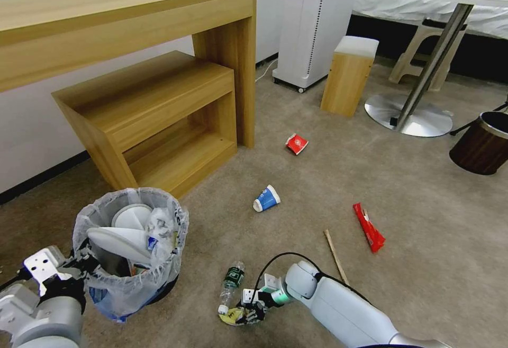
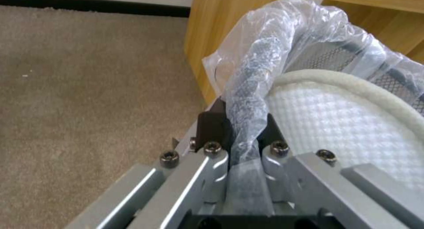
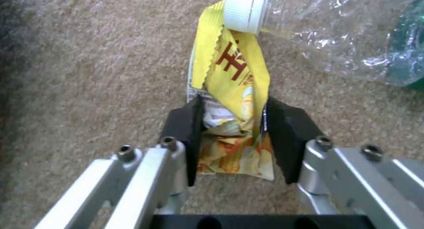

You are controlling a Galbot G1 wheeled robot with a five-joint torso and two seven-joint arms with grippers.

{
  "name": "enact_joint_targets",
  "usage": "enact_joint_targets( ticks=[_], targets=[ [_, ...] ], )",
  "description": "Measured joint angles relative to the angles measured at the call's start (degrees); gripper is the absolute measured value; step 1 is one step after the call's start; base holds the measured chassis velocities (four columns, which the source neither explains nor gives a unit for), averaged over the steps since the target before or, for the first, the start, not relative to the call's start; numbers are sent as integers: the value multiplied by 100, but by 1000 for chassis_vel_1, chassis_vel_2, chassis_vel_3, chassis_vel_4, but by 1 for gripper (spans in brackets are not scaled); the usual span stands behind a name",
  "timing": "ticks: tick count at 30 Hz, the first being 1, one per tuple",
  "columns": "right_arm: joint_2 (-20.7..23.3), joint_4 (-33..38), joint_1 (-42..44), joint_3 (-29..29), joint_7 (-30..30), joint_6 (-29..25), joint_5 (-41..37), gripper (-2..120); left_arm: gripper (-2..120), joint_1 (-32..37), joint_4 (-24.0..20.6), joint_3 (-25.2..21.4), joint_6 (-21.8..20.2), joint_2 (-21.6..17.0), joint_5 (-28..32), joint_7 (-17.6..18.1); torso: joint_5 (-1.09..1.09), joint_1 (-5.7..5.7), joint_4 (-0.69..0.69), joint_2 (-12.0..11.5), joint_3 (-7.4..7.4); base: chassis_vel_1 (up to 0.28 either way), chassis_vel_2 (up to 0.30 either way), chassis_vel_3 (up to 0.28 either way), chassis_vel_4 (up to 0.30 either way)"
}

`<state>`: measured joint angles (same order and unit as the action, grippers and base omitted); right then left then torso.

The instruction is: Pick up the trash bin and place the garbage on the floor into it.

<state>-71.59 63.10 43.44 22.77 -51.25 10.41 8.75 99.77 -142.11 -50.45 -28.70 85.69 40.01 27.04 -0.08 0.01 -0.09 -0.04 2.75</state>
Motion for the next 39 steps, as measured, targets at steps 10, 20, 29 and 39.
enact_joint_targets(
  ticks=[10, 20, 29, 39],
  targets=[
    [80, 165, 31, 4, -12, 34, -87, 22, 3, 21, -1, -1, 0, -4, -4, 0, -3, 1, -1, -2, 2, 0, 0, 0, 0],
    [681, 1169, 81, -16, 105, 90, -662, 19, 3, 44, -65, -9, 0, -9, -1, 1, -4, 1, -2, -2, -1, 0, 0, 0, 0],
    [1171, 1983, 156, -180, -39, -180, -1065, 16, 3, 72, -85, 3, 0, -18, -5, 3, -4, 1, -3, -2, -1, 0, 0, 0, 0],
    [1463, 2815, 181, -735, -240, -468, -1522, 1, 3, 102, -109, -10, 2, -111, 28, 3, -3, 0, -3, -1, -1, 0, 0, 0, 0]
  ],
)
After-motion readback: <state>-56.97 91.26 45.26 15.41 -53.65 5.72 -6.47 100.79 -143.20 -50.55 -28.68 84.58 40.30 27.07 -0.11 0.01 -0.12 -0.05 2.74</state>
